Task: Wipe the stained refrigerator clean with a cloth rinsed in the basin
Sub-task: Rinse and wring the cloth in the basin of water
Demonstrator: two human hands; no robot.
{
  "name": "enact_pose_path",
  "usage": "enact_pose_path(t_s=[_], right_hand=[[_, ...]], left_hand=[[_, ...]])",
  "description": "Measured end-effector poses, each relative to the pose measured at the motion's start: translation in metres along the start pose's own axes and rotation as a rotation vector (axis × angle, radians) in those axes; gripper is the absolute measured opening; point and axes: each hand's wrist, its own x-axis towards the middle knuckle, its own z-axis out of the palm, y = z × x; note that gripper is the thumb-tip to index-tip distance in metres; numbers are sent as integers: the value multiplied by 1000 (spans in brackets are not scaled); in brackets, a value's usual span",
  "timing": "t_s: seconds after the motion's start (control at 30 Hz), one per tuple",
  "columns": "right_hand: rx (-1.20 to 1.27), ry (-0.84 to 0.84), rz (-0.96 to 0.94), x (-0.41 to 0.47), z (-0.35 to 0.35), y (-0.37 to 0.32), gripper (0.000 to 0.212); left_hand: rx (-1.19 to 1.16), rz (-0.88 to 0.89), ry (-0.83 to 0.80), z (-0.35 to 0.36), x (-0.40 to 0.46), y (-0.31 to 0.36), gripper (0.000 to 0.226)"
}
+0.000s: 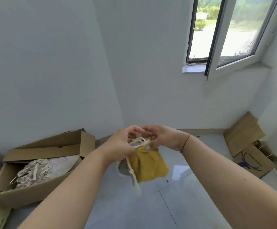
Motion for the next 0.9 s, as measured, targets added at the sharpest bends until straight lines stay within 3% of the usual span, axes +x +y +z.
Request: enact_pose_path(t_s=[0.1, 0.2, 0.37, 0.47, 0.53, 0.6, 0.67, 0.77, 0.83, 0.9], right_hand=[[1, -37, 43, 47, -4, 6, 54], [-14, -35, 100, 101, -4, 14, 54], [30, 123, 101, 185, -10, 13, 27], [85, 254, 111, 221, -20, 16, 14], [180, 333, 117, 240, -29, 22, 14], [217, 396, 132, 258, -40, 29, 18], [141, 443, 162, 275, -52, 40, 21], [-33, 476, 172, 305, -76, 61, 19], [-211, 411, 189, 323, -92, 75, 22], [-443, 268, 281, 348, -112, 89, 4]], left_hand=[[297, 4, 97, -31, 30, -22, 37], [350, 0, 178, -65, 63, -50, 32], [446, -104, 276, -119, 124, -93, 10], [229, -217, 146, -141, 154, -125, 12], [47, -252, 22, -148, 171, -145, 26], [43, -255, 7, -152, 188, -161, 23], [79, -252, 56, -157, 209, -172, 7], [150, -262, 92, -172, 251, -192, 14], [151, -267, 90, -184, 278, -201, 21], [201, -254, 64, -193, 305, -215, 26]])
